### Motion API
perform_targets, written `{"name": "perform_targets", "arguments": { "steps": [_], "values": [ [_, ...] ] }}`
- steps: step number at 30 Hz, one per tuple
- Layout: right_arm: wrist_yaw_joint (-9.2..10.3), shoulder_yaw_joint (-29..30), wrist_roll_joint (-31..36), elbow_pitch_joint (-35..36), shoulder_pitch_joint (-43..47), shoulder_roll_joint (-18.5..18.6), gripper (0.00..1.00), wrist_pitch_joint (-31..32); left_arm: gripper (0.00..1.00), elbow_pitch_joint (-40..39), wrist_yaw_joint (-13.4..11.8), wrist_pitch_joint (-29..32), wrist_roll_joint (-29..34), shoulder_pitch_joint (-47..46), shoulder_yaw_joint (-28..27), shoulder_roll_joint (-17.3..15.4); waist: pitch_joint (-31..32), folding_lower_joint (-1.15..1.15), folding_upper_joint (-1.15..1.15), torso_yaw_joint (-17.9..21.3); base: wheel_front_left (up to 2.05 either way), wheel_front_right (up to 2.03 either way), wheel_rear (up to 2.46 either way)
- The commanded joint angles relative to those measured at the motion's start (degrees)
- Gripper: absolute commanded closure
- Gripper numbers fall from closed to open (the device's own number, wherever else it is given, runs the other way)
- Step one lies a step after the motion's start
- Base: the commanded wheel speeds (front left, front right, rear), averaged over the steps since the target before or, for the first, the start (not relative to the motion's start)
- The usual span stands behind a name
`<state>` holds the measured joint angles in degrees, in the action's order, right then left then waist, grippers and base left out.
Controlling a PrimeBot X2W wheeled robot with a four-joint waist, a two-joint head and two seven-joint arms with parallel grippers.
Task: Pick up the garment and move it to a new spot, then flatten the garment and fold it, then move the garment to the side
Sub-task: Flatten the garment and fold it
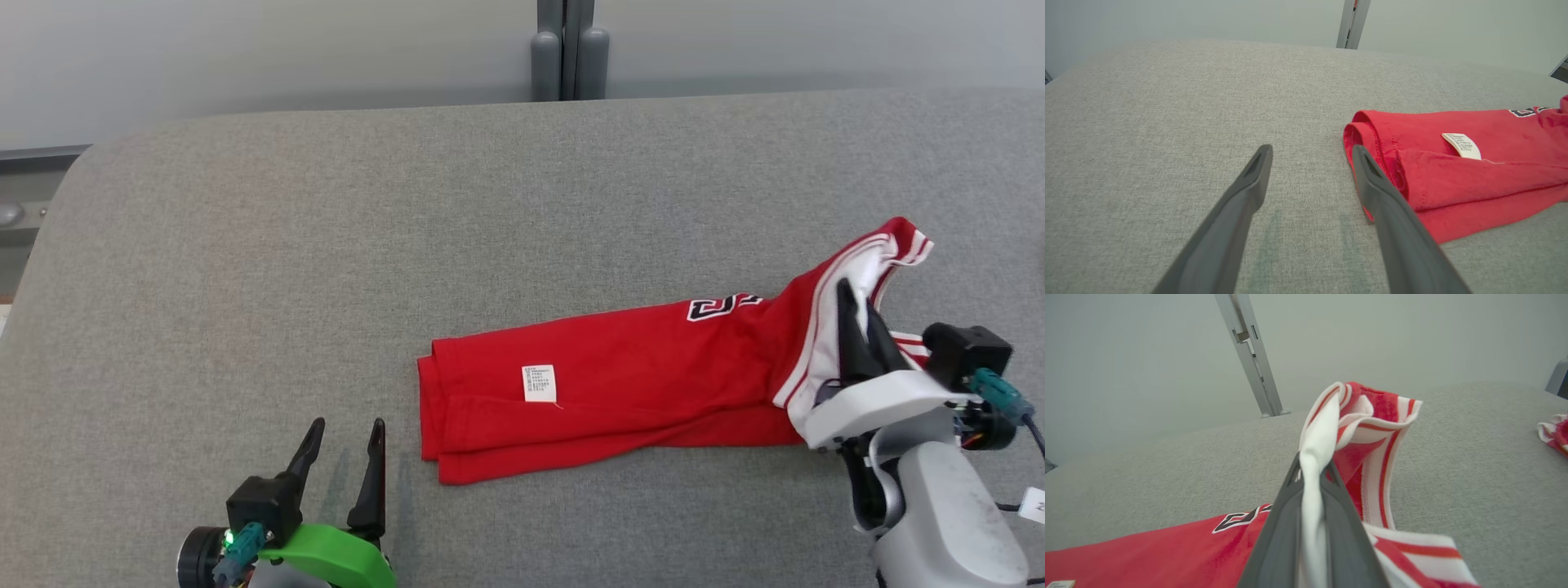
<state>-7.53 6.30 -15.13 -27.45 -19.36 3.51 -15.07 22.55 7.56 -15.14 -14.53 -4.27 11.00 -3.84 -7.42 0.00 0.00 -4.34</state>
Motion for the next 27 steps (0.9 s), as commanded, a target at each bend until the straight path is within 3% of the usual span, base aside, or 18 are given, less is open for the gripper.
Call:
{"name": "perform_targets", "arguments": {
  "steps": [1, 6, 13, 22, 23, 24, 27],
  "values": [
    [0.10, -2.78, -1.44, 1.69, 1.24, -0.14, 1.00, -0.09, 0.00, 0.05, -0.14, 0.05, 0.25, 0.50, -0.18, 0.13, 0.89, 0.00, 0.00, -0.13, 0.00, 0.00, 0.00],
    [0.10, -15.83, -6.19, 4.63, 1.95, -0.53, 1.00, -0.11, 0.00, 0.56, -0.14, 0.05, 0.44, 0.98, 0.19, 0.32, 1.99, 0.00, 0.00, -2.03, 0.00, 0.00, 0.00],
    [0.10, -30.59, -14.17, 2.70, -1.41, -0.44, 1.00, -0.10, 0.00, 1.40, -0.14, 0.04, 0.48, 0.87, 1.23, 0.60, 2.35, 0.00, 0.00, -7.04, 0.00, 0.00, 0.00],
    [0.10, -39.90, -19.65, -3.55, -6.22, -0.45, 1.00, -0.11, 0.00, 2.64, -0.14, 0.05, -0.01, 0.77, 1.45, 0.72, 2.30, 0.00, 0.00, -12.68, 0.00, 0.00, 0.00],
    [0.09, -40.79, -20.73, -3.72, -6.72, -0.49, 0.60, -0.11, 0.00, 2.78, -0.14, 0.05, -0.03, 0.95, 1.18, 0.73, 2.44, 0.00, 0.00, -12.89, 0.00, 0.00, 0.00],
    [0.09, -41.36, -21.12, -3.45, -7.32, -0.52, 0.00, -0.11, 0.00, 2.85, -0.14, 0.04, -0.02, 1.08, 1.01, 0.75, 2.54, 0.00, 0.00, -12.95, 0.00, 0.00, 0.00],
    [0.09, -41.49, -20.98, -1.69, -8.08, -0.43, 0.00, -0.11, 0.00, 3.07, -0.14, 0.05, 0.19, 1.38, -0.03, 0.77, 3.05, 0.00, 0.00, -12.33, 0.00, 0.00, 0.00]
  ]
}}
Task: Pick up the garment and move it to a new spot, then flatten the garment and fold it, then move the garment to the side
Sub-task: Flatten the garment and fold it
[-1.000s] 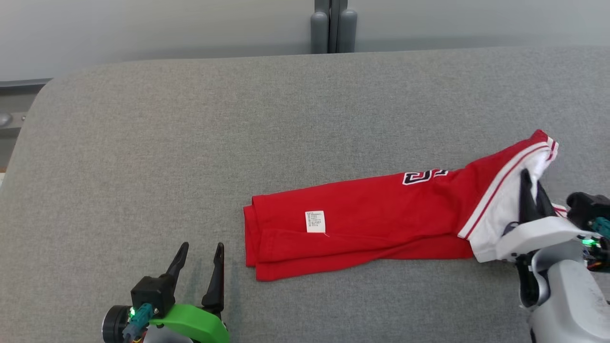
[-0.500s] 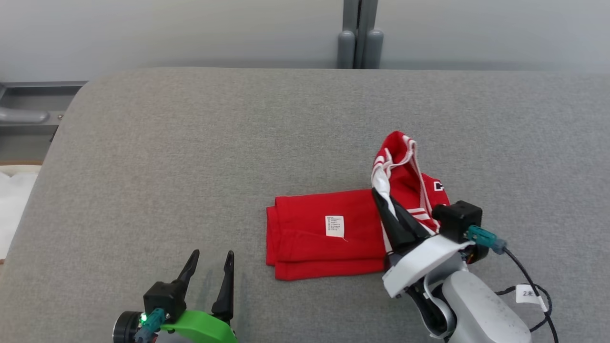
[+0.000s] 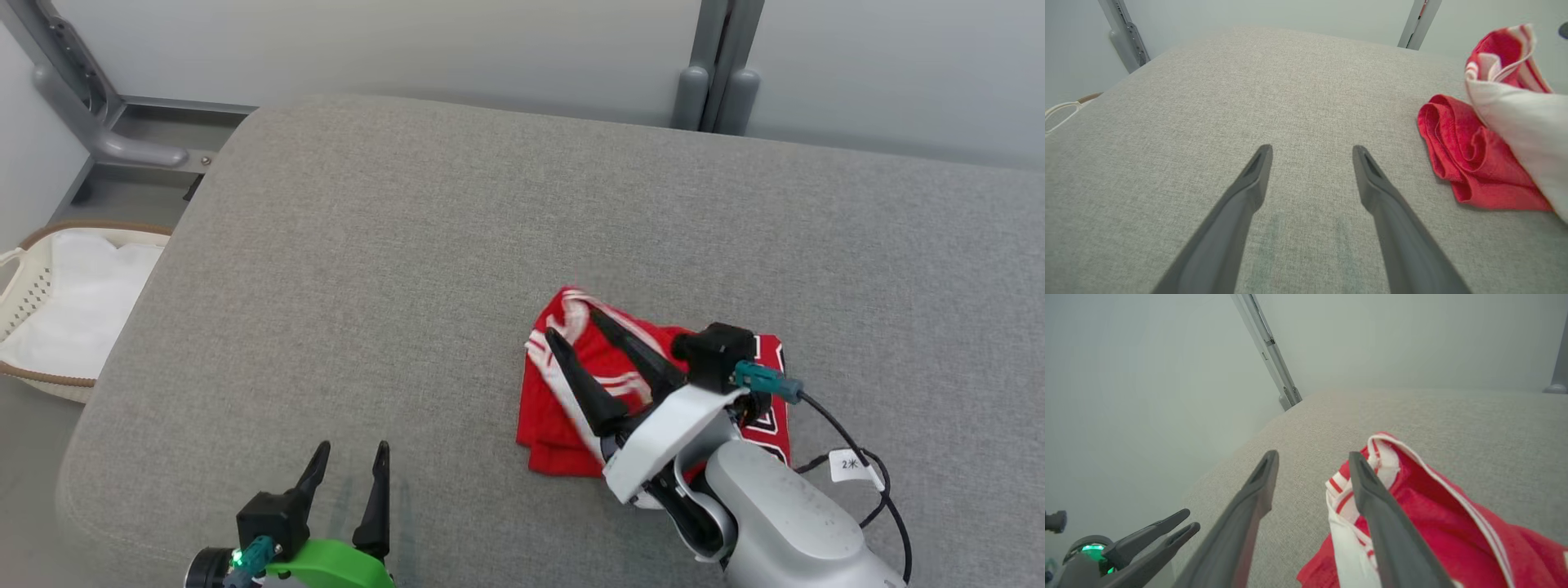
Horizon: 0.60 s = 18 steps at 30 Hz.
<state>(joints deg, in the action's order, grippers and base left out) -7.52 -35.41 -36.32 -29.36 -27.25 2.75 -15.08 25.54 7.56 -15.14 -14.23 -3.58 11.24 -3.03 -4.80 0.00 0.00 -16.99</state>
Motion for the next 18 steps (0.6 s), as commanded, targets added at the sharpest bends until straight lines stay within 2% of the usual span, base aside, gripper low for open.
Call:
{"name": "perform_targets", "arguments": {
  "steps": [1, 5, 12, 18],
  "values": [
    [0.08, 0.73, 0.69, 0.78, 0.03, 0.36, 0.00, -0.10, 0.00, 0.09, -0.14, 0.04, 0.07, 0.65, -0.65, -0.04, 0.59, 0.00, 0.00, 0.62, 0.00, 0.00, 0.00],
    [0.08, 5.45, 5.26, 2.45, 2.08, 0.37, 0.00, -0.09, 0.00, -0.27, -0.14, 0.05, 0.85, 0.66, -2.35, -0.01, 1.66, 0.00, 0.00, 2.79, 0.00, 0.00, 0.00],
    [0.08, 18.53, 17.79, 2.97, 8.04, 0.27, 0.00, -0.09, 0.00, -1.17, -0.14, 0.05, 2.40, 0.79, -3.95, 0.03, 3.37, 0.00, 0.00, 7.59, 0.00, 0.00, 0.00],
    [0.08, 27.10, 25.20, 3.66, 13.40, 0.27, 0.00, -0.10, 0.00, -1.99, -0.14, 0.05, 3.92, 1.79, -4.82, 0.04, 4.32, 0.00, 0.00, 11.51, 0.00, 0.00, 0.00]
  ]
}}
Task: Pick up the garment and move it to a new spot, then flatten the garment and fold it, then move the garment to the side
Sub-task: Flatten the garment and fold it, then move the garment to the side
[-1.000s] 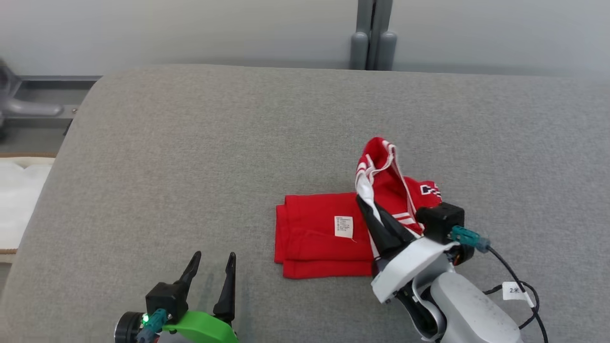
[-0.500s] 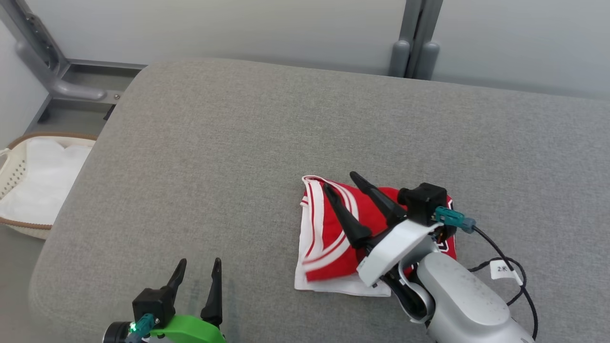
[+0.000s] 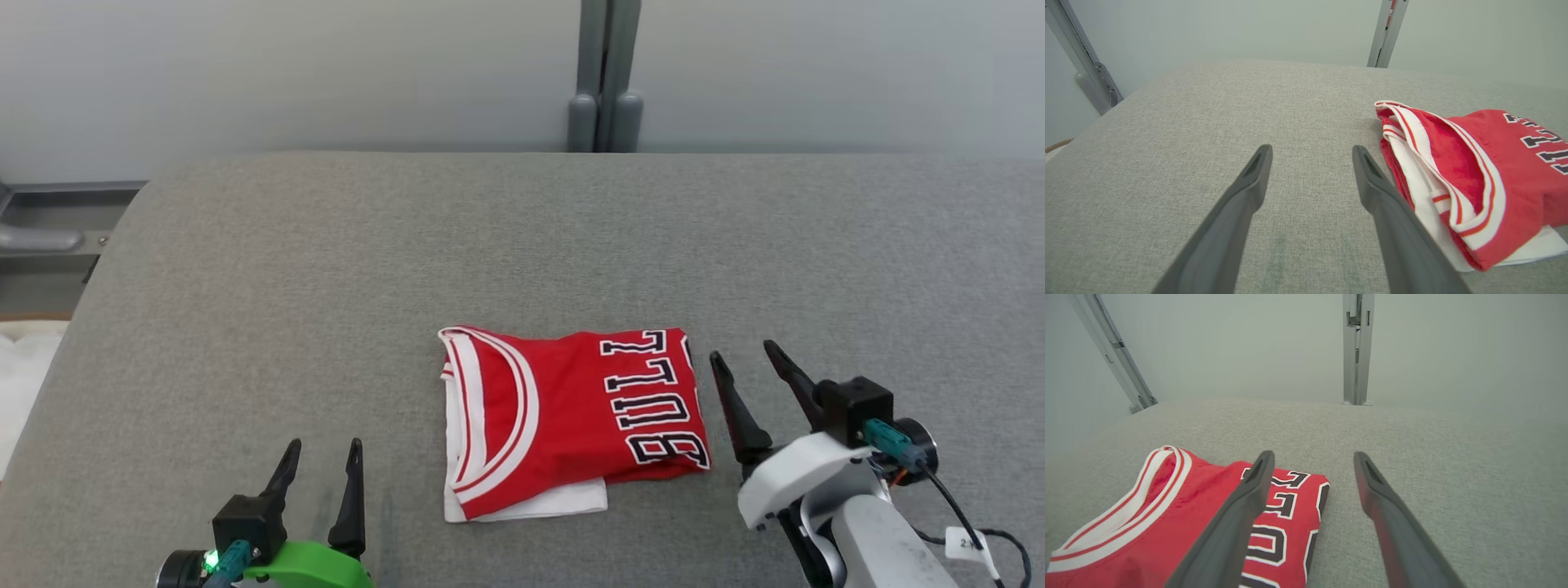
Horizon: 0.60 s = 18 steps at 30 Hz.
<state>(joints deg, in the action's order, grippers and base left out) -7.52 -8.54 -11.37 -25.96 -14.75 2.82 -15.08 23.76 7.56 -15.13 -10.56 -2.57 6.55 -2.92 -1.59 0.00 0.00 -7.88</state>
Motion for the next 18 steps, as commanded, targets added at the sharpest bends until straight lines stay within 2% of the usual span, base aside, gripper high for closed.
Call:
{"name": "perform_targets", "arguments": {
  "steps": [1, 10, 18],
  "values": [
    [0.08, 1.20, 0.91, 0.22, 1.67, 0.20, 0.00, -0.10, 0.00, -0.33, -0.14, 0.04, 0.57, 0.89, -0.33, -0.09, 1.19, 0.00, 0.00, 2.95, 0.00, 0.00, 0.00],
    [0.08, 8.83, 4.27, 1.00, 8.66, 0.19, 0.00, -0.10, 0.00, -1.05, -0.14, 0.04, 3.90, 2.93, -1.55, -0.10, 2.12, 0.00, 0.00, 6.30, 0.00, 0.00, 0.00],
    [0.08, 10.92, 4.01, 0.03, 12.19, 0.21, 0.00, -0.10, 0.00, -2.30, -0.29, 0.03, 4.80, 5.52, -2.15, -0.09, 2.72, 0.00, 0.00, 7.08, 0.00, 0.00, 0.00]
  ]
}}
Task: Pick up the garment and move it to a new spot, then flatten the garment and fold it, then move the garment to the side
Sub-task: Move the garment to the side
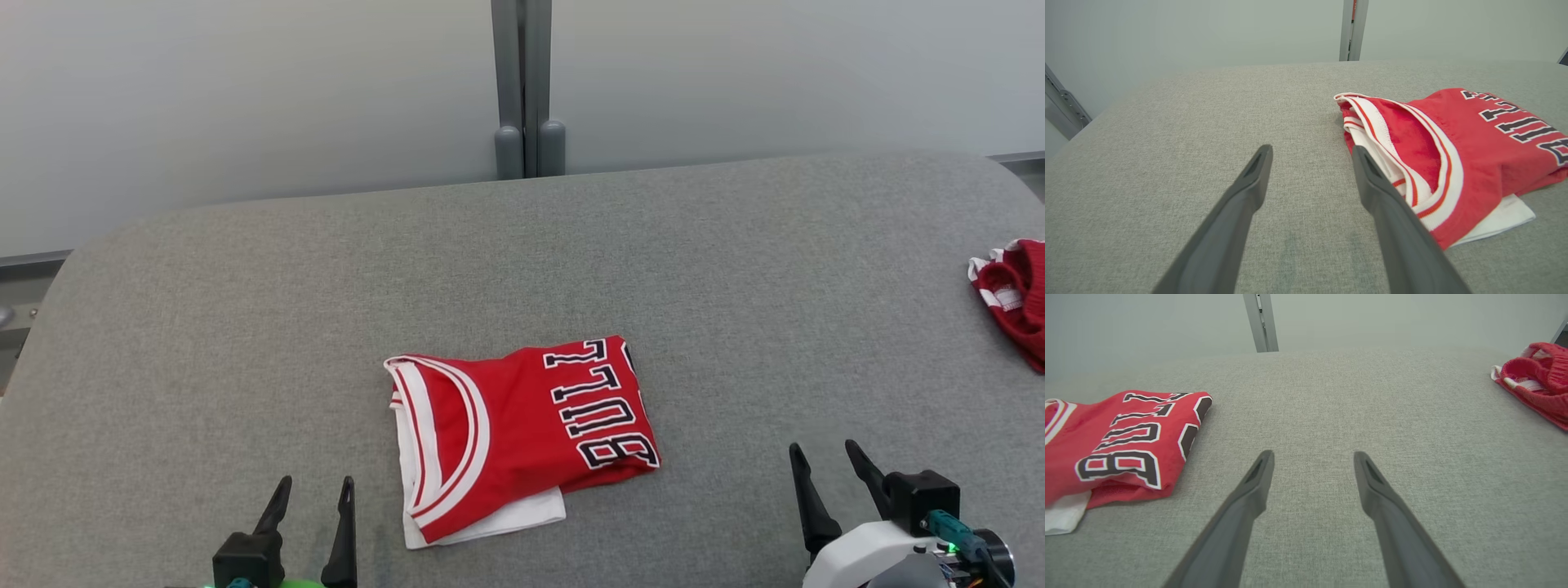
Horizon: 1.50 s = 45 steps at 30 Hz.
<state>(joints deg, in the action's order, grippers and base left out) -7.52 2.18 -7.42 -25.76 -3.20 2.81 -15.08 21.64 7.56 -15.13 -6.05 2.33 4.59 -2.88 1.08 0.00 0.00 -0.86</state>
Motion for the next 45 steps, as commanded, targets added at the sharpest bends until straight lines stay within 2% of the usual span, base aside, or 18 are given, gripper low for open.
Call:
{"name": "perform_targets", "arguments": {
  "steps": [1, 8, 16, 24, 30, 31, 32, 33, 34, 38, 45],
  "values": [
    [0.08, 0.18, -0.16, -0.22, 0.65, 0.22, 0.00, -0.10, 0.00, -0.24, -0.38, 0.03, 0.25, 0.88, -0.20, -0.13, 0.07, 0.00, 0.00, 0.07, 0.00, 0.00, 0.00],
    [0.08, -1.21, -0.77, -0.61, -0.91, 0.21, 0.00, -0.09, 0.00, -0.14, -0.39, 0.04, -0.70, 0.14, -0.19, -0.12, -0.81, 0.00, 0.00, -0.62, 0.00, 0.00, 0.00],
    [0.08, -9.87, -3.80, -5.25, -9.61, 0.22, 0.00, -0.10, 0.00, -0.38, -0.22, 0.04, -2.16, -1.86, 1.78, -0.12, -4.15, 0.00, 0.00, -3.95, 0.00, 0.00, 0.00],
    [0.08, -17.97, -5.70, -18.48, -21.65, 0.23, 0.00, 0.52, 0.00, 0.36, -0.11, 0.04, -2.91, -4.02, 3.65, -0.12, -6.78, 0.00, 0.00, -7.83, 0.00, 0.00, 0.00],
    [0.08, -20.06, -6.41, -30.18, -26.48, 0.28, 0.00, 7.19, 0.00, 0.63, -0.11, 0.04, -3.38, -4.75, 4.15, -0.12, -7.00, 0.00, 0.00, -9.07, 0.00, 0.00, 0.00],
    [0.09, -20.74, -6.54, -31.84, -26.67, 0.29, 0.13, 9.04, 0.00, 0.61, -0.10, 0.04, -3.46, -4.83, 4.19, -0.12, -6.98, 0.00, 0.00, -9.12, 0.00, 0.00, 0.00],
    [0.09, -21.43, -6.85, -33.03, -26.61, 0.27, 0.42, 10.69, 0.00, 0.60, -0.10, 0.04, -3.56, -4.89, 4.22, -0.13, -6.95, 0.00, 0.00, -9.10, 0.00, 0.00, 0.00],
    [0.09, -22.28, -7.64, -33.55, -26.81, 0.22, 0.94, 11.63, 0.00, 0.58, -0.10, 0.04, -3.71, -4.92, 4.24, -0.13, -6.90, 0.00, 0.00, -9.02, 0.00, 0.00, 0.00],
    [0.09, -23.07, -7.70, -33.80, -27.18, 0.21, 1.00, 12.26, 0.00, 0.49, -0.10, 0.04, -3.79, -4.95, 4.30, -0.12, -6.86, 0.00, 0.00, -8.91, 0.00, 0.00, 0.00],
    [0.13, -25.44, -8.09, -34.55, -29.48, 0.51, 1.00, 15.00, 0.00, 0.23, -0.10, 0.04, -3.87, -4.90, 4.01, -0.13, -6.48, 0.00, 0.00, -7.92, 0.00, 0.00, 0.00],
    [0.24, -22.87, -5.60, -36.81, -33.06, 0.74, 1.00, 13.45, 0.00, -0.14, -0.10, 0.04, -3.87, -5.06, 4.63, -0.12, -5.66, 0.00, 0.00, -4.31, 0.00, 0.00, 0.00]
  ]
}}
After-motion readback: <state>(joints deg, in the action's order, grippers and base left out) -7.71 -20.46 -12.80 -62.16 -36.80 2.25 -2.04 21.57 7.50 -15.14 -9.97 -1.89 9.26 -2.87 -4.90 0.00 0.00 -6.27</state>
